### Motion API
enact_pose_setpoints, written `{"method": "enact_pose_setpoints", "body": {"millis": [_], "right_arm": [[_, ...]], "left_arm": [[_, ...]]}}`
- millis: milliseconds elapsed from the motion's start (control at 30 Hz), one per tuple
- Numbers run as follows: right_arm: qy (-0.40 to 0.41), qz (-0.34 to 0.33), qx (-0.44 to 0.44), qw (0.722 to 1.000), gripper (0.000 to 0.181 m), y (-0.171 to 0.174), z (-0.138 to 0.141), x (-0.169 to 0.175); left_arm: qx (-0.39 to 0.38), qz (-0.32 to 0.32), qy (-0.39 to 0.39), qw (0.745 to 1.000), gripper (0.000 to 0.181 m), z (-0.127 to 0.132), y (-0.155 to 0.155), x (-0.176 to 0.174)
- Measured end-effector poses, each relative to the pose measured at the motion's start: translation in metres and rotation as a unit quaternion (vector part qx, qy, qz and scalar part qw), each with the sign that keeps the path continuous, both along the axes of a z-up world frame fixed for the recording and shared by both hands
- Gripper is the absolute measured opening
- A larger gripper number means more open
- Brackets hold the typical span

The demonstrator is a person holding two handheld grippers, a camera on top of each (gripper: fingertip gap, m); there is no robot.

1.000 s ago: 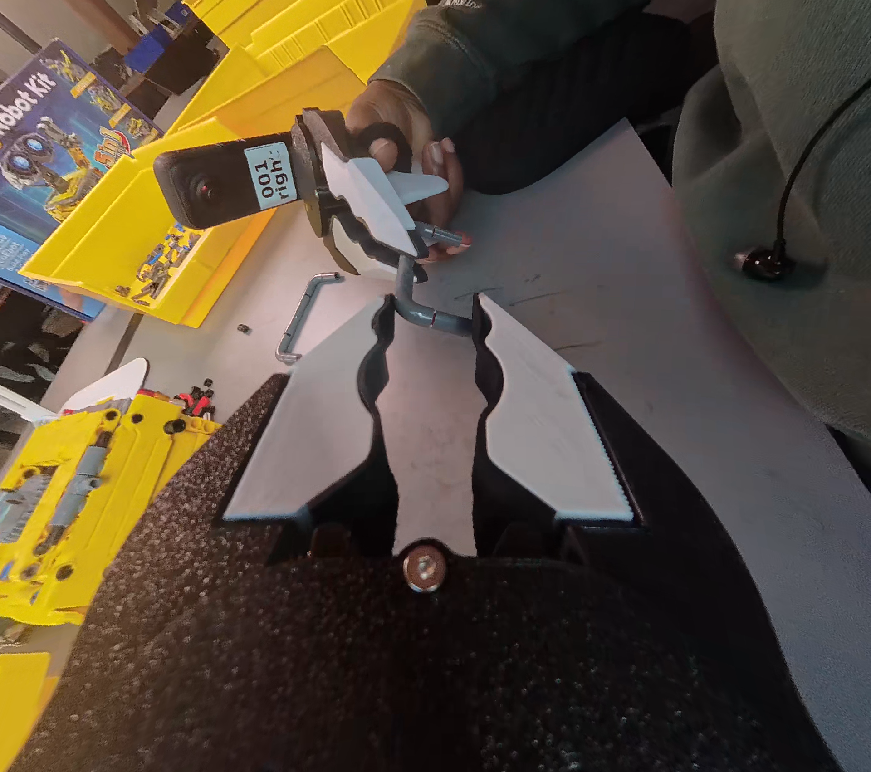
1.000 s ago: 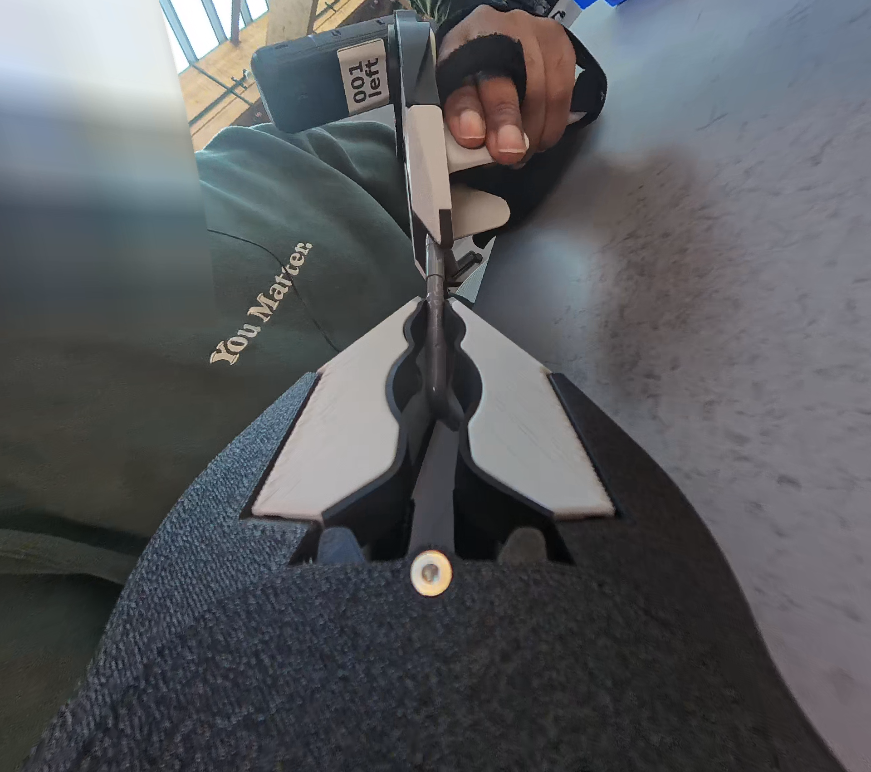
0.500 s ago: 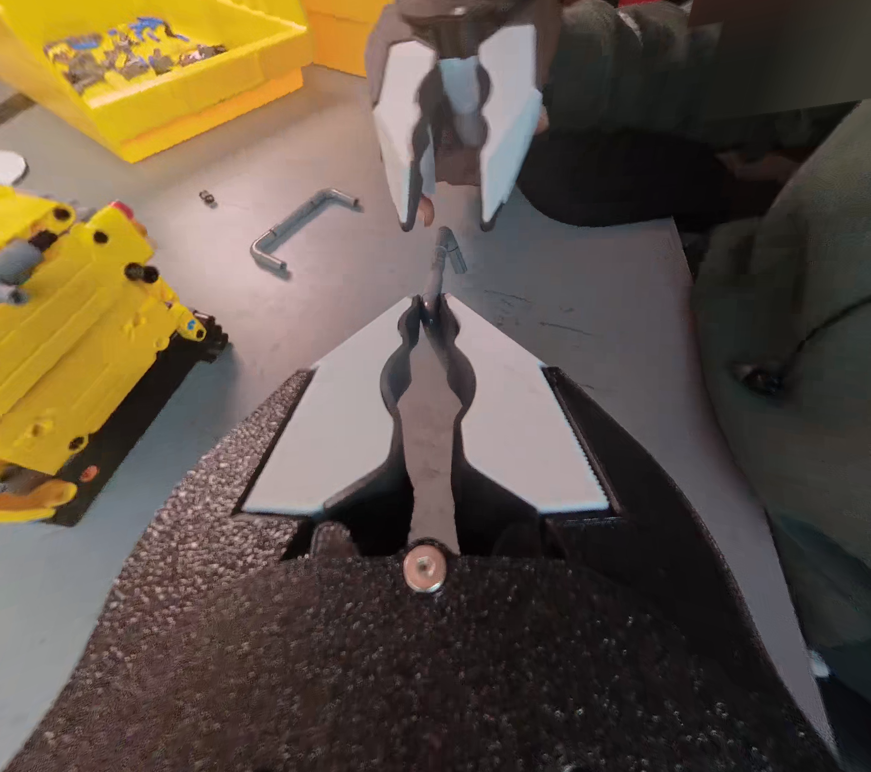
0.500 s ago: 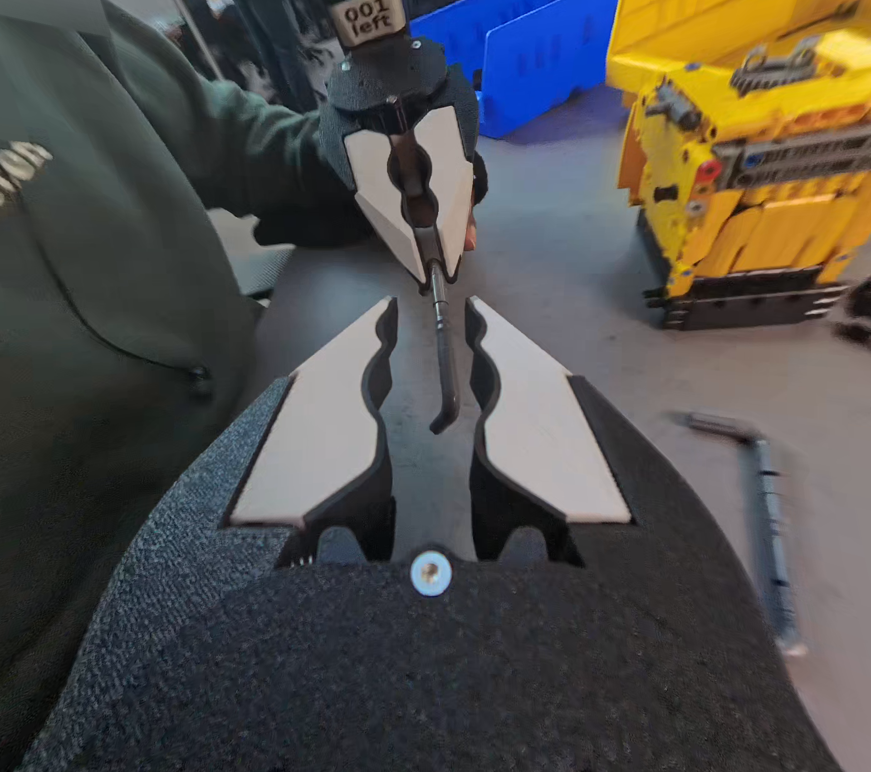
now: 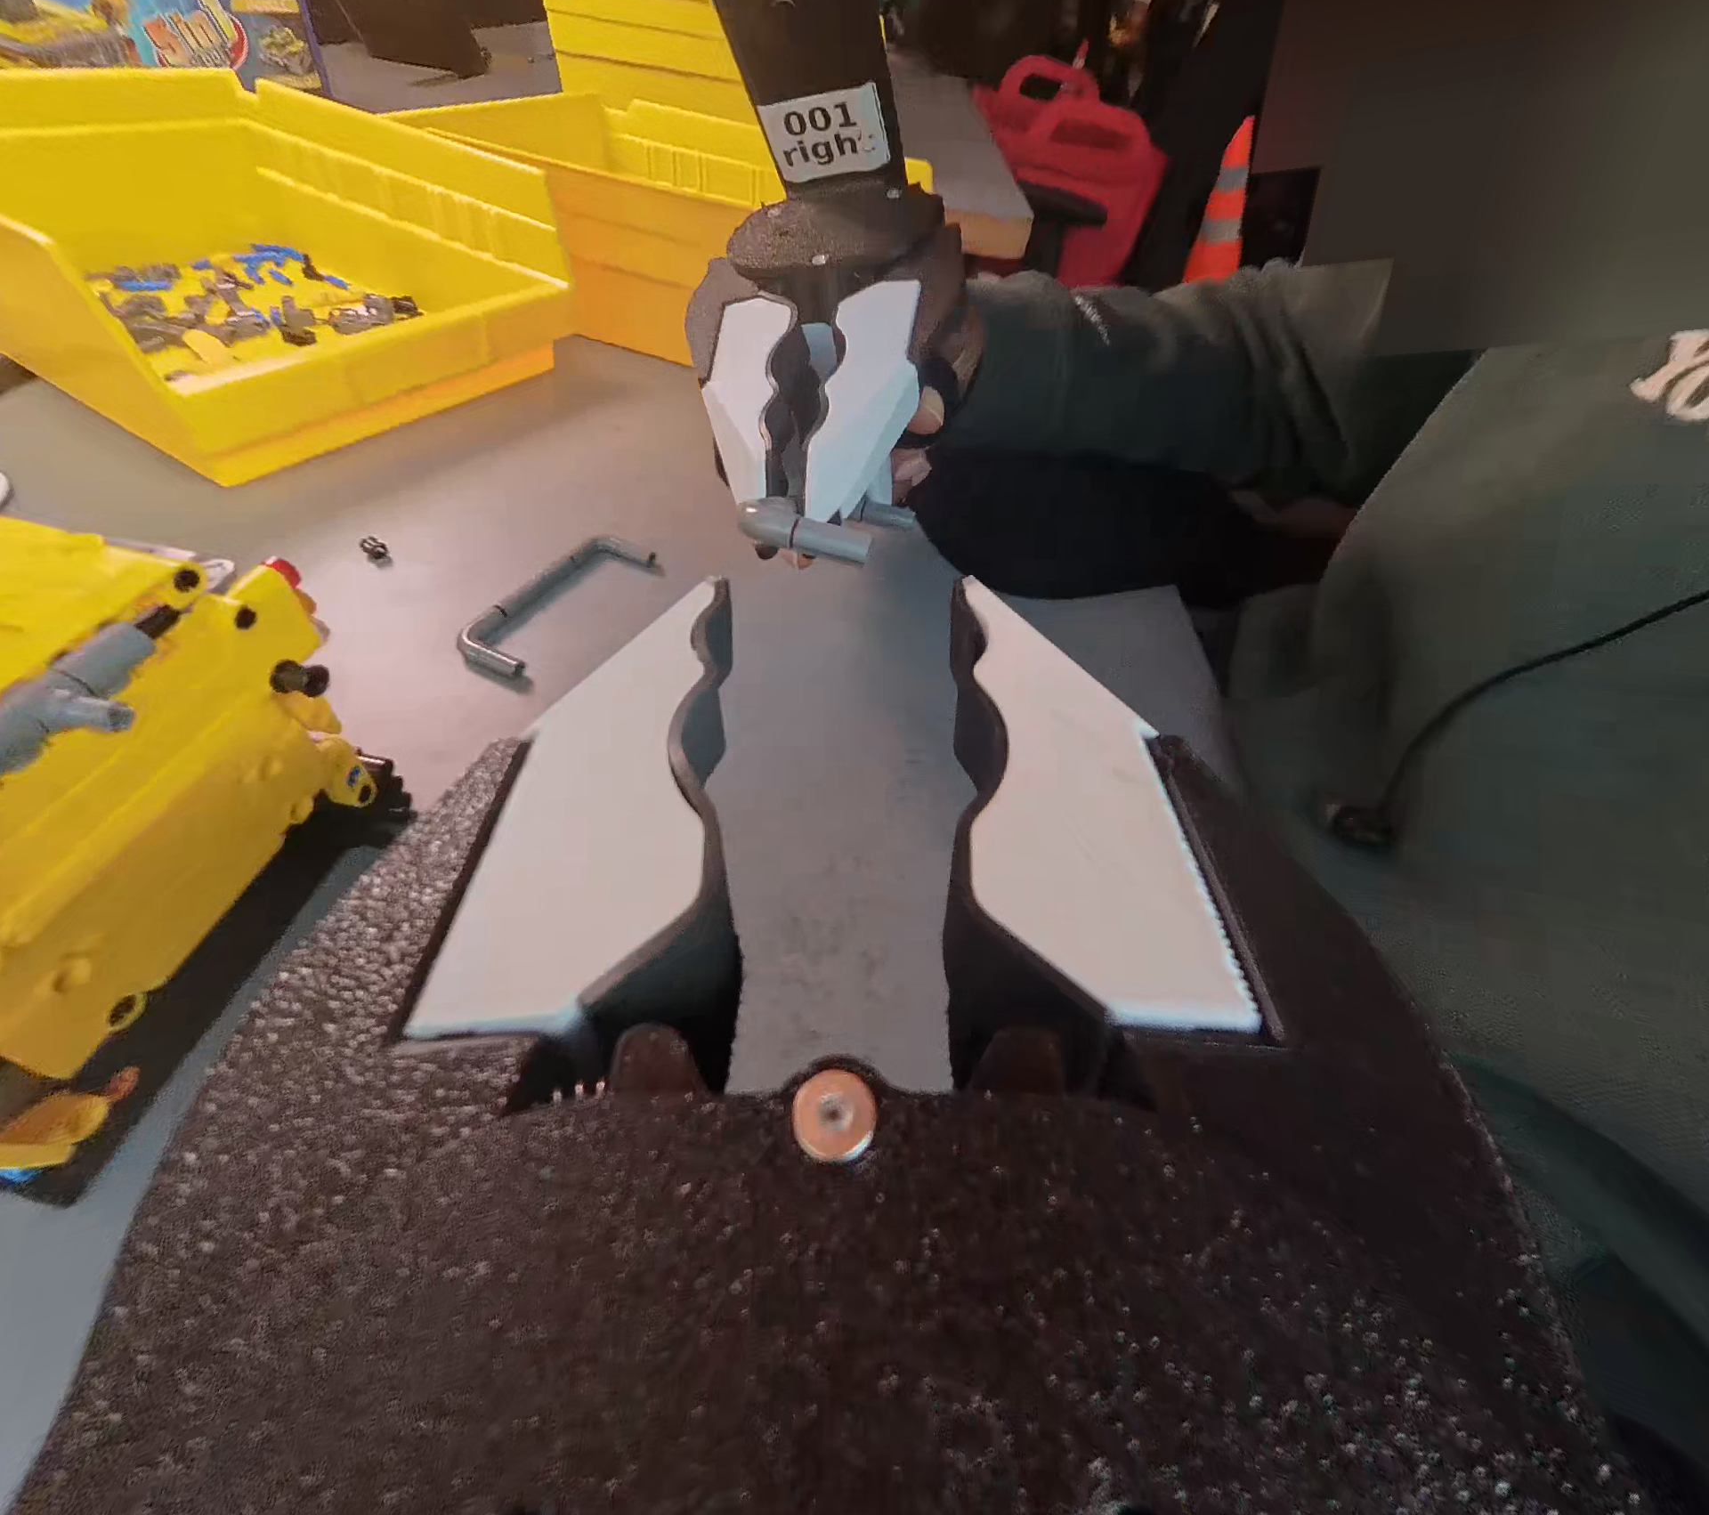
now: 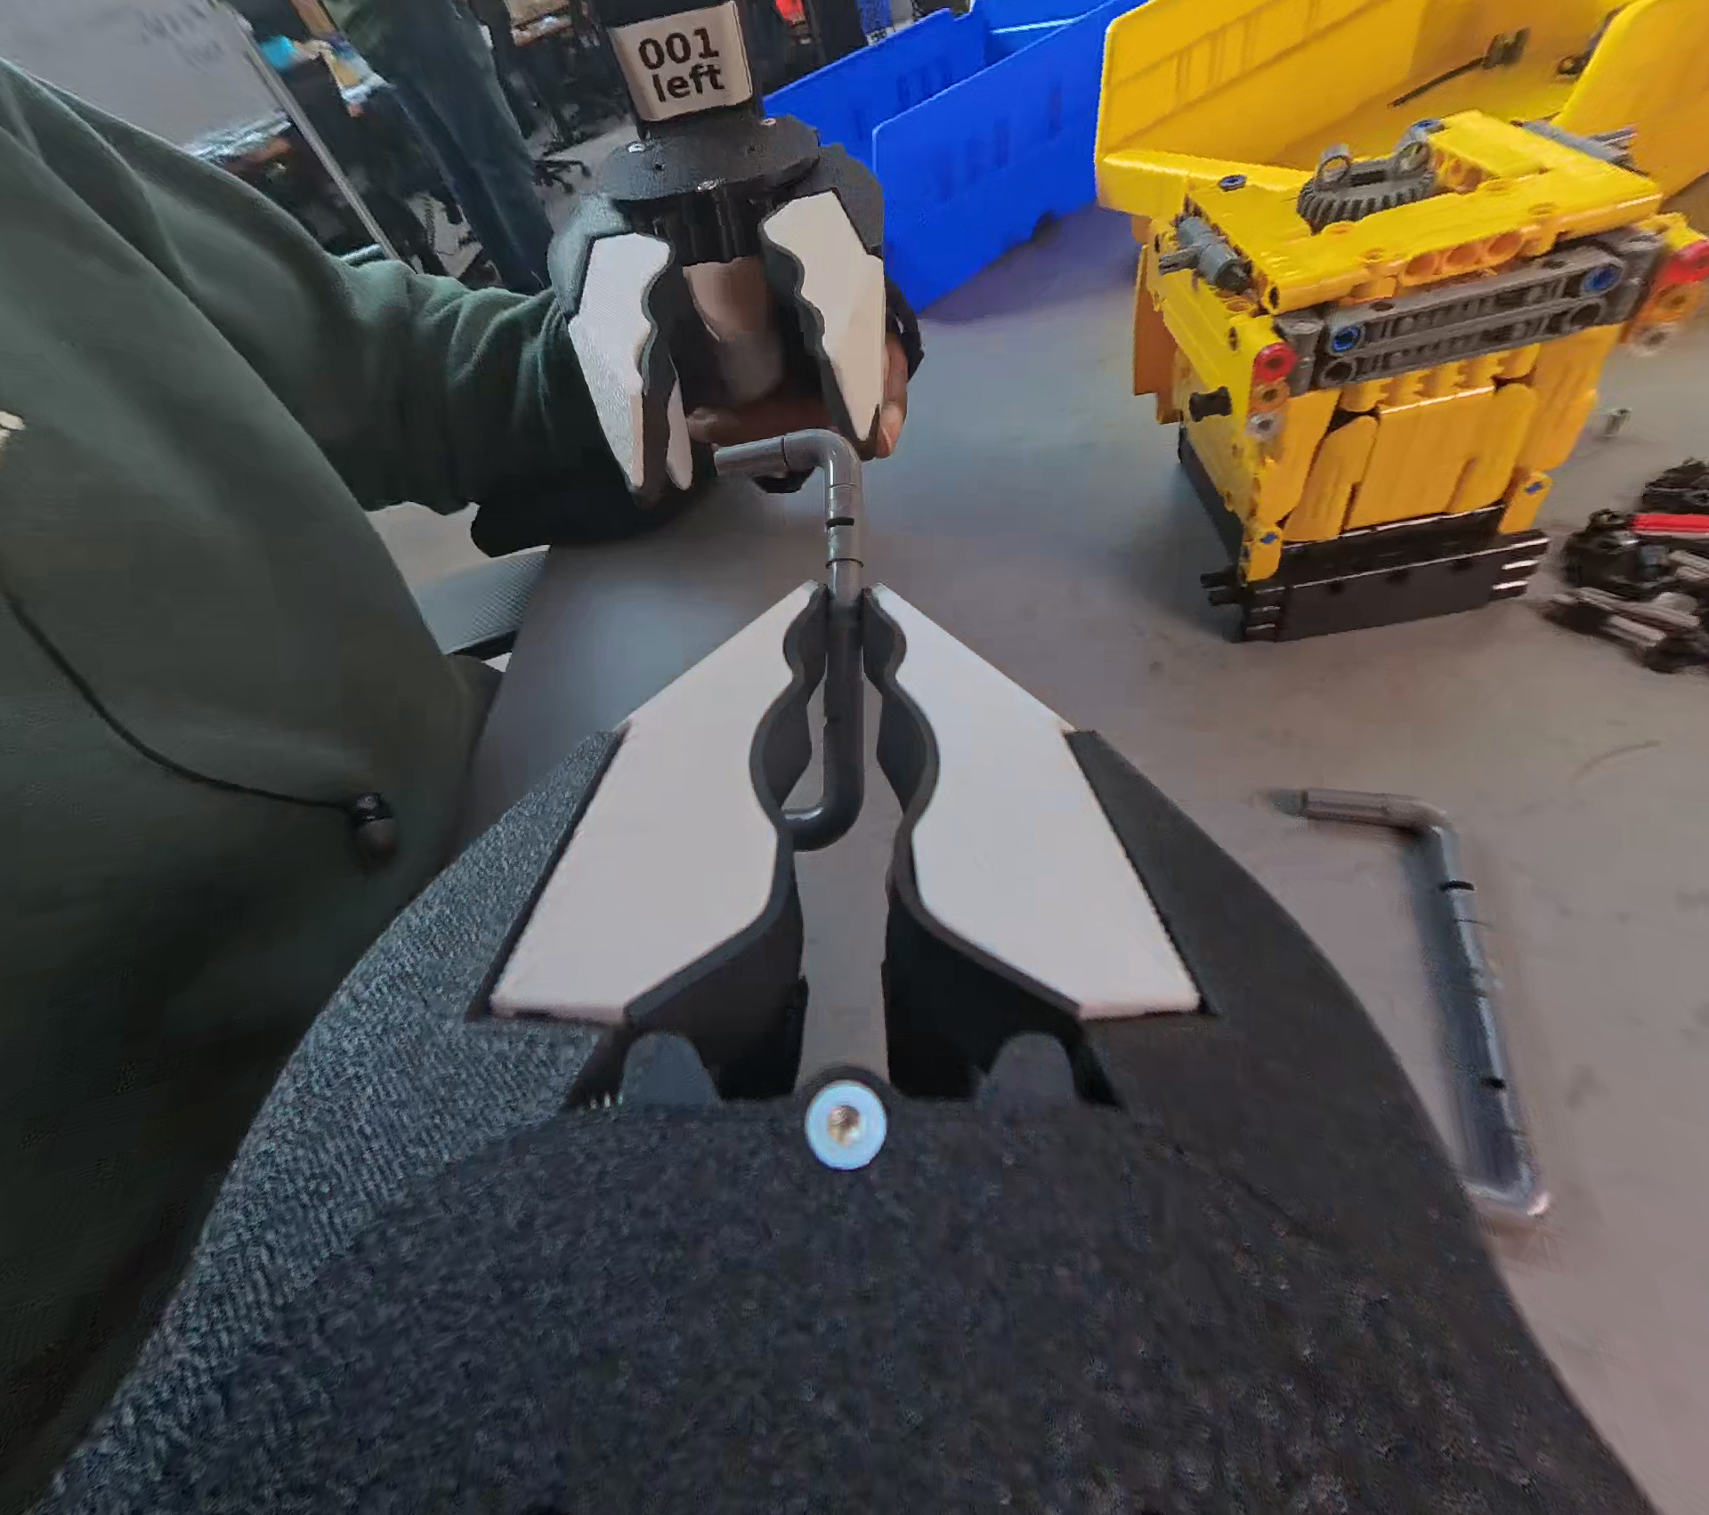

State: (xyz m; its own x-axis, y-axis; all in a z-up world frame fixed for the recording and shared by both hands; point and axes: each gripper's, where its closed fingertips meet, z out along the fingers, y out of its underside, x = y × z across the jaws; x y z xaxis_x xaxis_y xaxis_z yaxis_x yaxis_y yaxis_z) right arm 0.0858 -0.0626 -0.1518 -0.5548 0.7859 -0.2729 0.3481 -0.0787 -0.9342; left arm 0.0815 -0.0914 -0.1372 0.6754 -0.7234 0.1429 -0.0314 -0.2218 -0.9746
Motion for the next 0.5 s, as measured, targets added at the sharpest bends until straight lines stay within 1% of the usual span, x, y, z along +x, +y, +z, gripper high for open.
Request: {"method": "enact_pose_setpoints", "body": {"millis": [67,100,167,233,300,400,500], "right_arm": [[-0.007,0.013,0.003,1.000,0.006,-0.006,-0.003,0.001],[-0.010,0.023,0.006,1.000,0.006,-0.010,-0.004,0.003],[-0.015,0.038,0.013,0.999,0.006,-0.019,-0.008,0.004],[-0.014,0.043,0.034,0.998,0.006,-0.025,-0.011,0.004],[-0.016,0.048,0.060,0.997,0.006,-0.028,-0.016,0.005],[-0.021,0.056,0.092,0.994,0.006,-0.031,-0.024,0.007],[-0.027,0.059,0.099,0.993,0.006,-0.031,-0.028,0.008]], "left_arm": [[0.023,0.012,0.055,0.998,0.046,-0.004,0.001,0.002],[0.026,0.011,0.071,0.997,0.045,-0.006,0.000,0.004],[0.024,0.005,0.084,0.996,0.042,-0.010,-0.001,0.008],[0.018,-0.013,0.087,0.996,0.032,-0.013,-0.005,0.013],[0.020,-0.022,0.090,0.996,0.032,-0.014,-0.007,0.016],[0.029,-0.026,0.122,0.992,0.032,-0.020,-0.009,0.018],[0.038,-0.023,0.163,0.986,0.032,-0.026,-0.009,0.018]]}}
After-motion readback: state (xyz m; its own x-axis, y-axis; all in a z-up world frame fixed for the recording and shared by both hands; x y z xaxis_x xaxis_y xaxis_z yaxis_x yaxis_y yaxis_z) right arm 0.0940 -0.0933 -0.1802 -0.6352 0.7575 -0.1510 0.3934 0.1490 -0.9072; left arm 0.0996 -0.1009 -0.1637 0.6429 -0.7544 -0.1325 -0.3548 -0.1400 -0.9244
